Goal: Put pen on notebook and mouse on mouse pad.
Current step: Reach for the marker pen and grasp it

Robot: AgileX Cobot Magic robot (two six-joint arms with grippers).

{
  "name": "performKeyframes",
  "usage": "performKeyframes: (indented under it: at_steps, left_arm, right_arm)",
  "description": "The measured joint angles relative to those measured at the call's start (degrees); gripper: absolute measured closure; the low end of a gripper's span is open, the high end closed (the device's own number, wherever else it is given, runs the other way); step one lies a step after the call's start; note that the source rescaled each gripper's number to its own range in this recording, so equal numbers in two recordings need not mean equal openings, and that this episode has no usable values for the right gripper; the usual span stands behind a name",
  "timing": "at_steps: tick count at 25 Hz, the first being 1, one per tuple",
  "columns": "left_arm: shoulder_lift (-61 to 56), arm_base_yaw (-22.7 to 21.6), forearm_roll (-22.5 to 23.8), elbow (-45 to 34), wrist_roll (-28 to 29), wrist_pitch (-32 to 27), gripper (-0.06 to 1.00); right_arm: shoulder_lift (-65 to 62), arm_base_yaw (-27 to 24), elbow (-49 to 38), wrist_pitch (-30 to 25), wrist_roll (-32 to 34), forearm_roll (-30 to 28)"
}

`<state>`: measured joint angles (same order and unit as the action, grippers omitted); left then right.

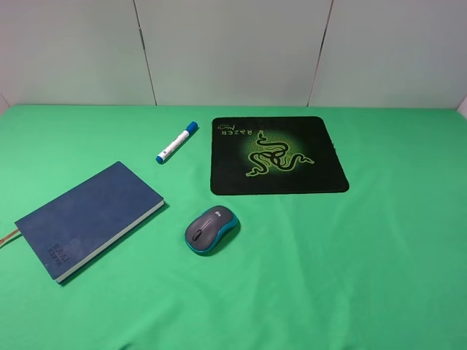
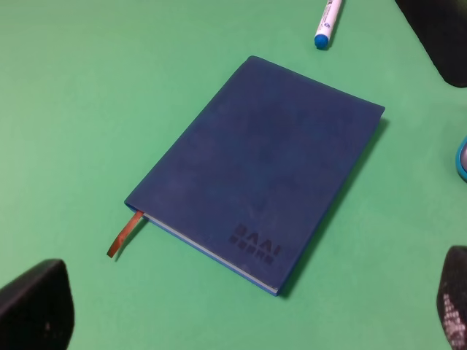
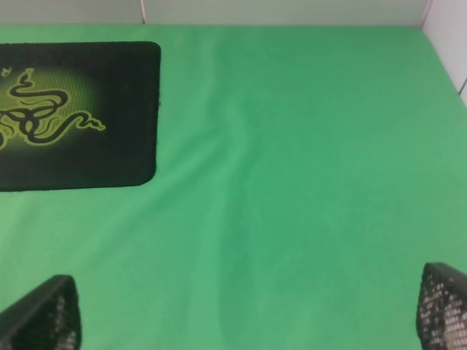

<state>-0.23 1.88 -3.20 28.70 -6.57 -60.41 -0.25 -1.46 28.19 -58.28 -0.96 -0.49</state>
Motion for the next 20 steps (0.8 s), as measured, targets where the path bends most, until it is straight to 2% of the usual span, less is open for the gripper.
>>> performKeyframes:
  at_steps: [20]
  left_arm:
    - [0.0,0.0,0.0,0.0,0.0,0.0,-0.06]
  right_arm:
    - [0.0,0.0,0.0,0.0,0.0,0.0]
